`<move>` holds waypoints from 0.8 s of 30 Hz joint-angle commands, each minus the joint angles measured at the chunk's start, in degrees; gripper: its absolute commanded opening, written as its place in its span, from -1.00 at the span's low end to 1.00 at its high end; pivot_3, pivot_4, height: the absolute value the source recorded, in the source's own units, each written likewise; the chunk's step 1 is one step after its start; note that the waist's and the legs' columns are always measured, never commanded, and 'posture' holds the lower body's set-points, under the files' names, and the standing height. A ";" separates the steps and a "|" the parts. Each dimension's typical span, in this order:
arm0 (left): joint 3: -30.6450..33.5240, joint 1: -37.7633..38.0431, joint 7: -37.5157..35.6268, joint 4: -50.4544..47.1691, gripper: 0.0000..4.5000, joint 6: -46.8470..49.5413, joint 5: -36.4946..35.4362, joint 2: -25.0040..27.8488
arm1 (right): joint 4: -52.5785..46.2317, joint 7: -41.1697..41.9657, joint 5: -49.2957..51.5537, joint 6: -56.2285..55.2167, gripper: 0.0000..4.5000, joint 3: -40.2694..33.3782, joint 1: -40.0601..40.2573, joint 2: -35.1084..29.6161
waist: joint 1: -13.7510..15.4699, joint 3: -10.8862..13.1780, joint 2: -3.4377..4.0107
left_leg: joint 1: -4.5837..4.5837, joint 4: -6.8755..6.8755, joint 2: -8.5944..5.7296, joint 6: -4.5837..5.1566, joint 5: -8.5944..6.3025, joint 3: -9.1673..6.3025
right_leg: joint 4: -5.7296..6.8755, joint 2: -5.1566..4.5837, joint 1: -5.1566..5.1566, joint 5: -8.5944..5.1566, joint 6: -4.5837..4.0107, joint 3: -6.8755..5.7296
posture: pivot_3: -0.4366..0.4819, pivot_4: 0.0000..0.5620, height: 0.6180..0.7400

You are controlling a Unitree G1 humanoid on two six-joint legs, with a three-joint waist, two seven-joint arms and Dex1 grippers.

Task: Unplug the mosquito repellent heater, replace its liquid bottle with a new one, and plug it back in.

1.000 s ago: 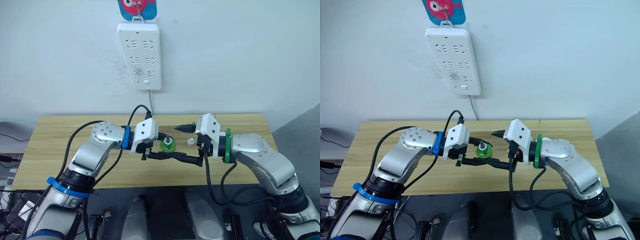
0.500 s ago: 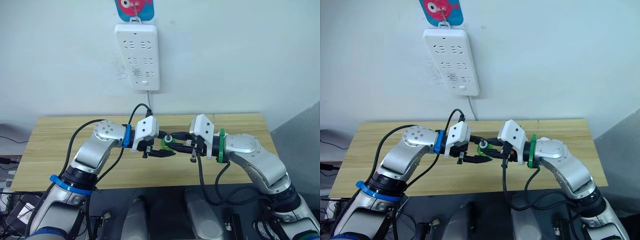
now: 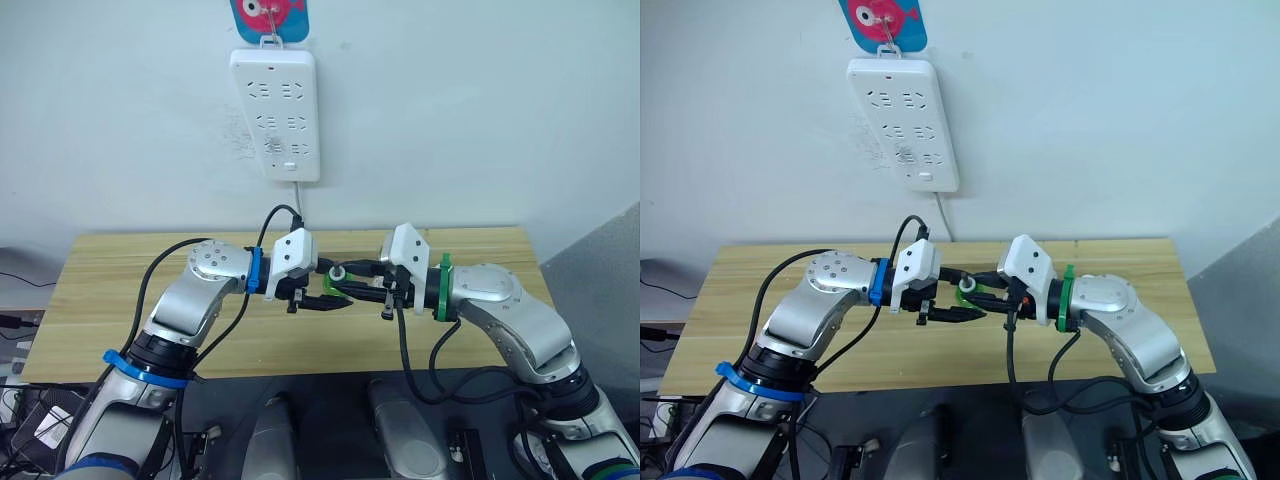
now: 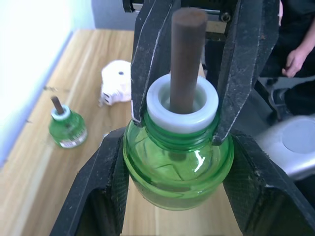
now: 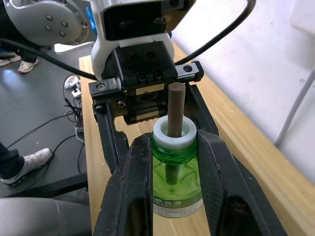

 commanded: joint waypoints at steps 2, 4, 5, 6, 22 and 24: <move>1.84 -0.10 0.47 -1.94 0.33 -0.90 -1.76 -0.43 | -0.64 1.12 0.71 -2.64 -0.62 -1.41 1.20 -0.37 | 0.00 -0.05 0.00 | 0.00 0.02 0.00 0.00 0.00 0.00 | 0.02 0.00 0.00 0.00 0.00 0.00 | -0.62 -0.16 1.00; 1.49 0.15 -0.08 -1.47 0.53 -2.51 -0.81 0.14 | -0.49 1.40 1.04 -3.16 -0.62 -2.14 1.52 -0.63 | -0.01 -0.06 0.01 | 0.00 0.03 0.00 0.00 0.00 -0.02 | 0.03 0.00 0.01 0.00 0.00 -0.02 | -0.63 -0.16 1.00; 1.40 0.39 -0.13 -0.90 0.64 -2.41 -0.31 0.73 | -0.30 1.72 1.38 -3.52 -0.62 -2.85 1.62 -0.94 | 0.00 -0.06 0.01 | 0.00 0.03 0.00 0.00 0.00 -0.02 | 0.02 0.00 0.01 0.00 0.00 -0.01 | -0.63 -0.16 1.00; 1.57 0.82 -0.53 -0.41 0.79 -0.85 -0.67 1.61 | -0.14 1.97 2.08 -3.63 -0.62 -3.95 1.67 -1.20 | -0.01 -0.06 0.00 | 0.00 0.04 -0.01 0.00 0.00 -0.02 | 0.02 0.00 0.01 0.00 0.00 -0.01 | -0.63 -0.15 1.00; 19.77 8.57 22.04 -16.50 1.00 41.42 -36.24 -7.98 | 2.69 -19.74 41.16 23.48 -0.62 -32.05 2.79 7.33 | 0.08 -0.45 0.10 | -0.01 0.25 -0.01 0.01 -0.01 -0.25 | 0.08 -0.01 0.21 0.00 0.00 -0.18 | -0.61 -0.18 1.00; 22.29 8.41 28.60 -17.20 1.00 44.64 -41.24 -11.78 | 3.35 -25.03 47.36 24.65 -0.62 -34.03 2.50 9.41 | 0.04 -0.85 0.11 | -0.01 0.23 -0.01 0.01 -0.01 -0.26 | 0.07 0.00 0.21 0.00 0.00 -0.18 | -0.60 -0.18 1.00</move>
